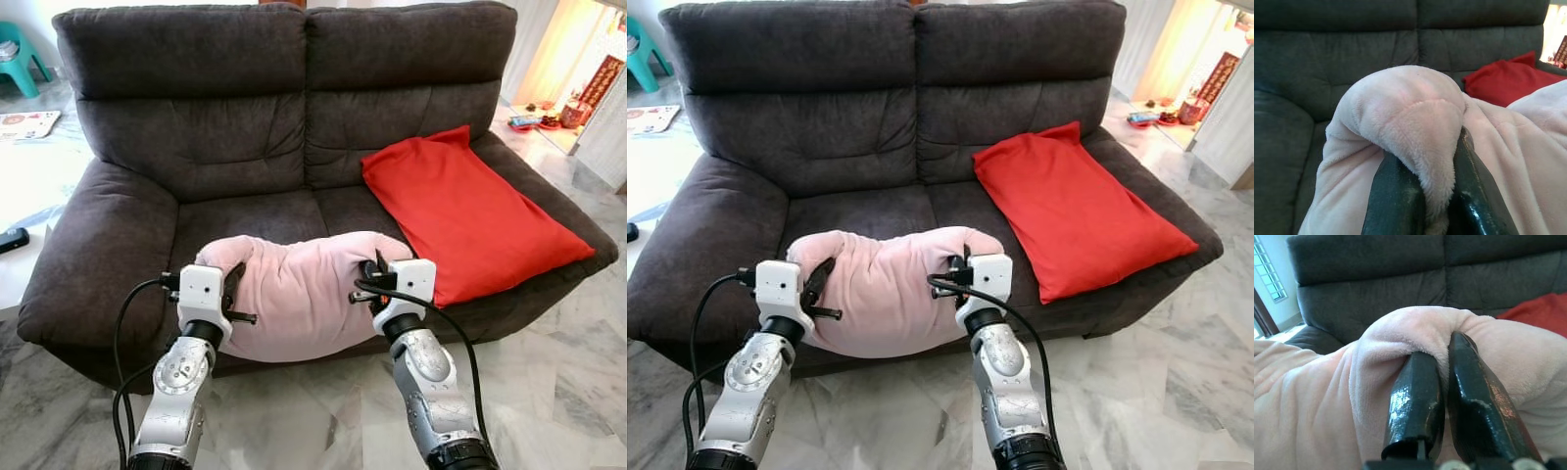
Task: Move the pillow to the sofa from floor
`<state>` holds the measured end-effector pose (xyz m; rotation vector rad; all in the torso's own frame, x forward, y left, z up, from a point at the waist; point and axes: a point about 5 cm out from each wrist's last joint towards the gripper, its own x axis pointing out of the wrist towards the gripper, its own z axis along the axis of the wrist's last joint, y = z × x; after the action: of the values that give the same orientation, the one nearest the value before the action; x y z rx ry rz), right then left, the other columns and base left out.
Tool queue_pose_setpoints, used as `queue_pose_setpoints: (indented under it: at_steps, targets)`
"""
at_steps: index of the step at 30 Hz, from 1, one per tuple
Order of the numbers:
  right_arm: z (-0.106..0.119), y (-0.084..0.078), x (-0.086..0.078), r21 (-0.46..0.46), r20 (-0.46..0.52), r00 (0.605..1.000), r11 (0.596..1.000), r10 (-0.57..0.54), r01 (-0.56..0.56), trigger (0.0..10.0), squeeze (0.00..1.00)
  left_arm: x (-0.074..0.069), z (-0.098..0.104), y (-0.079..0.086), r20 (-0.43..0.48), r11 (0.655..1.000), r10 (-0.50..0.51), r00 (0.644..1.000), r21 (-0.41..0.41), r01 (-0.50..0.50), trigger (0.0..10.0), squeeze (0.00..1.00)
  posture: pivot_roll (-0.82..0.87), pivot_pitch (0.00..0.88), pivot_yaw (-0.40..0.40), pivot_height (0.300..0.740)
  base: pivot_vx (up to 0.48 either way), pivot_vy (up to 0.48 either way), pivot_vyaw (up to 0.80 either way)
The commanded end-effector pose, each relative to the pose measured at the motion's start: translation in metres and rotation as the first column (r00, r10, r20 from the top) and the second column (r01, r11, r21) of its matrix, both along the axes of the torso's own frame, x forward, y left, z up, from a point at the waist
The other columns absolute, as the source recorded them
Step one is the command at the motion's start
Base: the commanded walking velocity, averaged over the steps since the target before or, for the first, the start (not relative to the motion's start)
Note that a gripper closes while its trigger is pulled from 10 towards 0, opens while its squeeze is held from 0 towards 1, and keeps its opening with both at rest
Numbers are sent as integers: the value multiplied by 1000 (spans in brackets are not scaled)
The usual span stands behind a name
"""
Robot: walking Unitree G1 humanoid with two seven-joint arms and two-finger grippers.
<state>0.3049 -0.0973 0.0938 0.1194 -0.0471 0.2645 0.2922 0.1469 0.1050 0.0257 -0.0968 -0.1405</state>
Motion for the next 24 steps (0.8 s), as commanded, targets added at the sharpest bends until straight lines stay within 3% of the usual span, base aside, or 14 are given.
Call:
queue_pose_setpoints:
  at_steps: [1, 9, 24]
  targets:
    - [17, 27, 2, -4, 80, 991, 994, 106, -106, 10000, 0, 3, 16, -9, 64, 999, -47, 997, 11, 46, 10000, 0, 170, 5, -32, 740, 0, 480, 0]
    - [18, 29, 1, -27, 94, 988, 992, 124, -122, 10000, 0, 3, 17, -10, 68, 999, -50, 996, 8, 50, 10000, 0, 169, 7, -30, 740, 0, 443, 0]
    - [18, 28, 4, -26, 93, 989, 994, 112, -110, 10000, 0, 4, 26, -17, 107, 996, -86, 990, 2, 87, 10000, 0, 169, 5, -22, 740, 0, 0, 0]
